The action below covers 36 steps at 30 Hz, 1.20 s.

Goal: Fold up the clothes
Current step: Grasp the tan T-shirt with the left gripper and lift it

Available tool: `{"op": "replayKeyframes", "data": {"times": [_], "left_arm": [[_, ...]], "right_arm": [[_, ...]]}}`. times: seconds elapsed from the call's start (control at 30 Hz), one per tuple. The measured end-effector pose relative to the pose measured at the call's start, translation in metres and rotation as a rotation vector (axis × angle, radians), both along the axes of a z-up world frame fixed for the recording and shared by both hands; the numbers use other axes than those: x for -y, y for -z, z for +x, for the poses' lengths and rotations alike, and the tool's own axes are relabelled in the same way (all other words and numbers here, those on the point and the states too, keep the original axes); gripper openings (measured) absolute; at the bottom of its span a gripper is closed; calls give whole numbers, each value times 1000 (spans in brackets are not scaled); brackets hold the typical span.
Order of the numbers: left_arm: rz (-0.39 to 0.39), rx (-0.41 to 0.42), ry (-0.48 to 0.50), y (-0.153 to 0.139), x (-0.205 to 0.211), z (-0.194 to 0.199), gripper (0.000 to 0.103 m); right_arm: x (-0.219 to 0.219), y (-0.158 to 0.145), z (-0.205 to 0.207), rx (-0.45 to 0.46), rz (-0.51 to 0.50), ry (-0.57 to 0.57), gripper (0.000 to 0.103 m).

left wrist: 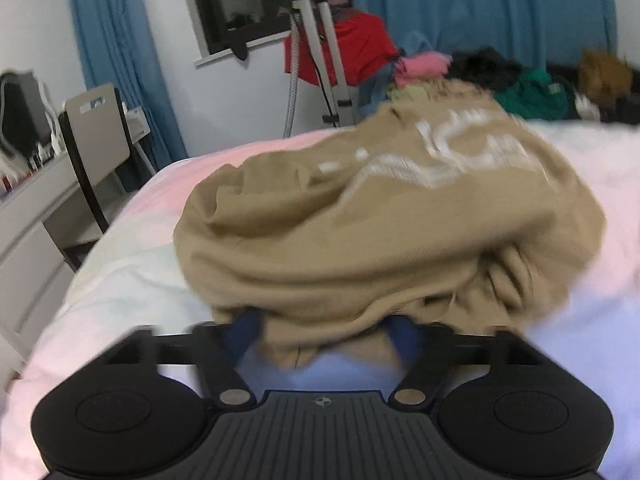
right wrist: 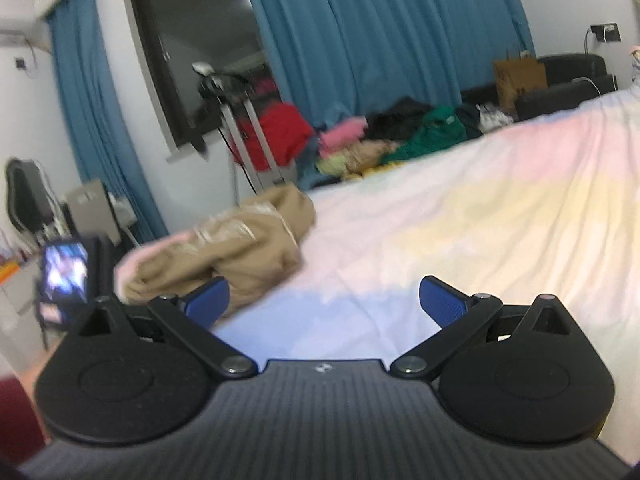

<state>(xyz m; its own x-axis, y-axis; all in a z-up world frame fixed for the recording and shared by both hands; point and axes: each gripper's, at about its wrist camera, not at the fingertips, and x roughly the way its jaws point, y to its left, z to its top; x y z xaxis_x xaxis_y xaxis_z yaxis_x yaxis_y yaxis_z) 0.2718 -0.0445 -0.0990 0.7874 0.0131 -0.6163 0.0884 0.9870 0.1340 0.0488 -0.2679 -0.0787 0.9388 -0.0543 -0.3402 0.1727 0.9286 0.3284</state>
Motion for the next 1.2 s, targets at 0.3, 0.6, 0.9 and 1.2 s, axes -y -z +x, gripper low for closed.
{"op": "replayKeyframes", "data": {"times": [0.3,0.6,0.9,1.2], "left_arm": [[-265,79,-6,-36,-36,-22,9],[-354,145,135,-97,-55,-149,7],[-451,178,228,-124,-82,-283,7],[-528,196,233,-122,-119,-307,7]], "right_arm": [[-15,24,21,33,-69,-50,103],[-22,11,7,93,-121,-46,103],[-29,-18,-40,137,-129,-88,103],[-76,-20,-69,-3,-111,-409,103]]}}
